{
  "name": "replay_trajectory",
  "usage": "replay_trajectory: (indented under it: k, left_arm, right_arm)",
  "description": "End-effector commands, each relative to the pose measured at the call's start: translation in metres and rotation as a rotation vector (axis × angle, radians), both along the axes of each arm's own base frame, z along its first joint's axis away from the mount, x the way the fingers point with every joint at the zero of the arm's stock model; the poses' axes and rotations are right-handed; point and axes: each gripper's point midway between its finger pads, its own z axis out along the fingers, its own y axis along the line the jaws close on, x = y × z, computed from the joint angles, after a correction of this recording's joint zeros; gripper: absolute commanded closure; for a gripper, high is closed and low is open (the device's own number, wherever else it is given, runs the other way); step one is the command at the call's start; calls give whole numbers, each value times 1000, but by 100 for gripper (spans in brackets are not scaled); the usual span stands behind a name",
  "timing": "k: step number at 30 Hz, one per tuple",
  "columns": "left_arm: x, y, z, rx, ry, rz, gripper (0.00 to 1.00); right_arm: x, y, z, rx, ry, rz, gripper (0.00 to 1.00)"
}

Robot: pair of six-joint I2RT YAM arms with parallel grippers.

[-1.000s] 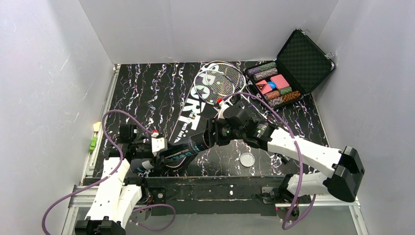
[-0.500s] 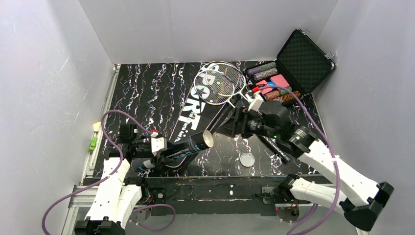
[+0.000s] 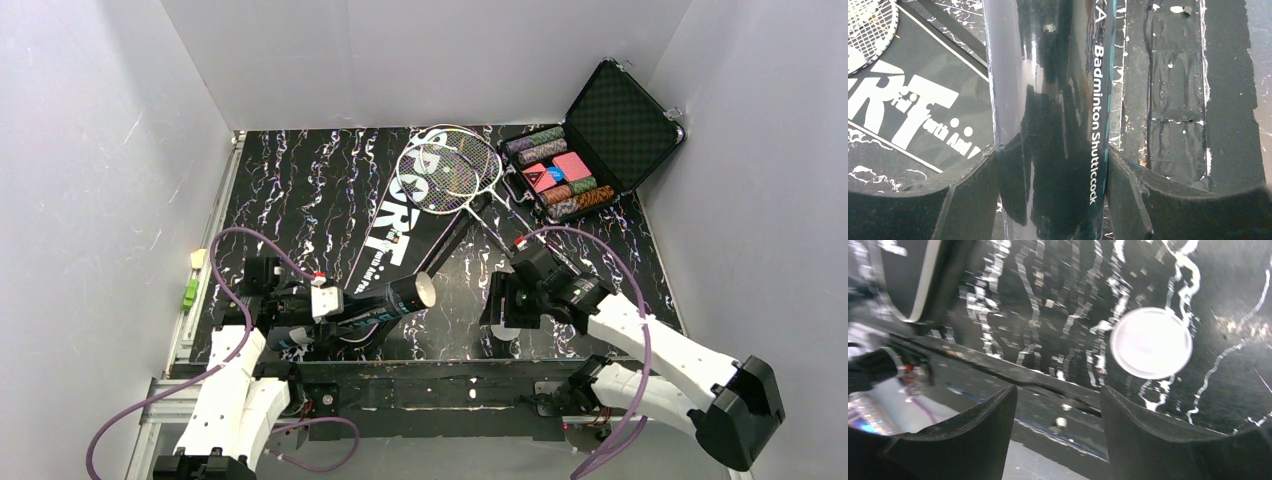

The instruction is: Pack up the badminton gear

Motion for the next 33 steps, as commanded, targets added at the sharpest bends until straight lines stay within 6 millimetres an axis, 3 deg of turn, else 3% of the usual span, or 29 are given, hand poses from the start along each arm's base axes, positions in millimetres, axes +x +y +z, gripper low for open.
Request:
replay_trajectory:
  k: [1,13,22,28,33]
  left_arm:
    - [-5,1,-4,8,-18,-6,99]
    - [-5,0,0,-4,3,20,99]
    - [-6,1,-2,-4,8,29,99]
    - [-7,0,-2,-12,12,26,99]
    - [-8,0,-4,-11,11,24,99]
  right_arm:
    - [-1,-1,-18,-55,10,-5,33]
    - [14,-4,-57,-327,-6,-3,44]
    - [18,9,-69,-415,-14,45,51]
    - [12,6,-79,-443,9,51,61]
    - [11,2,-81,-451,9,40,63]
